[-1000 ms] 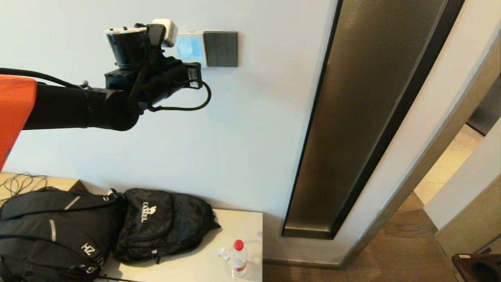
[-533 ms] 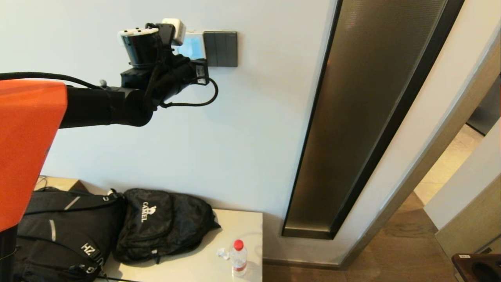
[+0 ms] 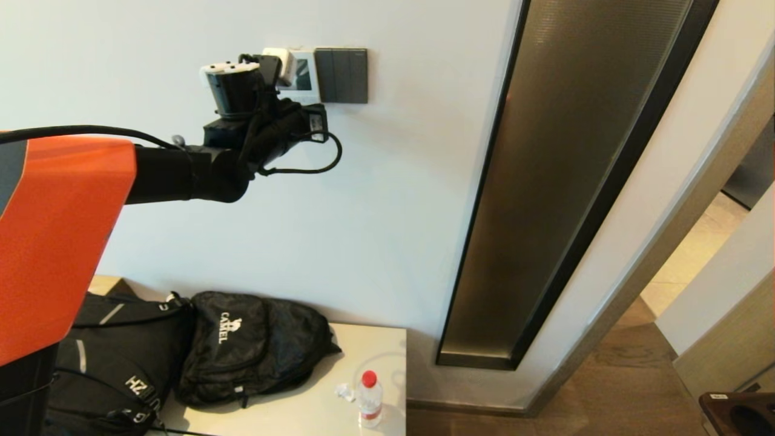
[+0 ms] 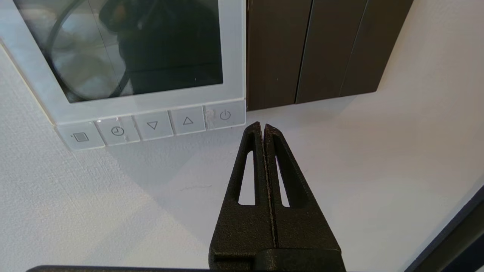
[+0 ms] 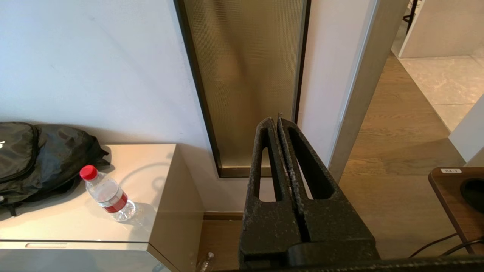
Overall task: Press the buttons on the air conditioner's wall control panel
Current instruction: Turn on the central air conditioner
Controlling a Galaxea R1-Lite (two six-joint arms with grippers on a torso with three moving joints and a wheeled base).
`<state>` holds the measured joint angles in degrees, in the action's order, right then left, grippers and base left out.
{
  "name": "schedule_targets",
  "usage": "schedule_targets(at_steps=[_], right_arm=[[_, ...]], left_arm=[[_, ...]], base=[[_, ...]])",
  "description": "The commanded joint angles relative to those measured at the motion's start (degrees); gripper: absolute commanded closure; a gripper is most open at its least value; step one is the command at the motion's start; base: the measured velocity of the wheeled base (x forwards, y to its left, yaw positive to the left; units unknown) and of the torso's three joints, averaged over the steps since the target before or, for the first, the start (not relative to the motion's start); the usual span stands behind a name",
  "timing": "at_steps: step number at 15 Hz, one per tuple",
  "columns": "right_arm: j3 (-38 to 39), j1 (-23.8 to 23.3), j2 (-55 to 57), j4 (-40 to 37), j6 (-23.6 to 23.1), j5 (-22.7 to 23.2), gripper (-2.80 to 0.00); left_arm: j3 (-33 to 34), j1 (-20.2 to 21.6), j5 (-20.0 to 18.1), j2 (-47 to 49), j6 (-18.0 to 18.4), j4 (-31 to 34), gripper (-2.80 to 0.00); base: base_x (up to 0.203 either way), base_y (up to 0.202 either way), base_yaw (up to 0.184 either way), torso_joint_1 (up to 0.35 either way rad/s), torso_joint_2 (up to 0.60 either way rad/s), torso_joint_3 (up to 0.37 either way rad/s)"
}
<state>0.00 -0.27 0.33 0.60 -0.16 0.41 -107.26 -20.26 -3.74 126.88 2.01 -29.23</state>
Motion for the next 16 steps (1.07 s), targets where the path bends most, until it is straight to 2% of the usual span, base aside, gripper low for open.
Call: schedule_targets(at_steps=[1, 4, 10, 16], right_arm=[[0.1, 0.0, 0.0, 0.0, -0.1, 0.0, 0.00], [0.1, 0.0, 0.0, 0.0, 0.0, 0.0, 0.00], [0.1, 0.0, 0.0, 0.0, 0.0, 0.0, 0.00], [0.1, 0.0, 0.0, 0.0, 0.0, 0.0, 0.00]], left_arm=[[-0.6, 0.4, 0.0, 0.4, 0.0, -0.1, 0.00], [-3.0, 2.0, 0.0, 1.1, 0.0, 0.7, 0.00], [-3.0, 2.6, -0.1, 1.2, 0.4, 1.0, 0.00], [-0.4, 2.5, -0.2, -1.3, 0.2, -0.7, 0.00]], base=[[0.000, 0.000, 0.000, 0.000, 0.00, 0.000], [0.000, 0.000, 0.000, 0.000, 0.00, 0.000], [0.000, 0.000, 0.000, 0.000, 0.00, 0.000], [0.000, 0.000, 0.000, 0.000, 0.00, 0.000]])
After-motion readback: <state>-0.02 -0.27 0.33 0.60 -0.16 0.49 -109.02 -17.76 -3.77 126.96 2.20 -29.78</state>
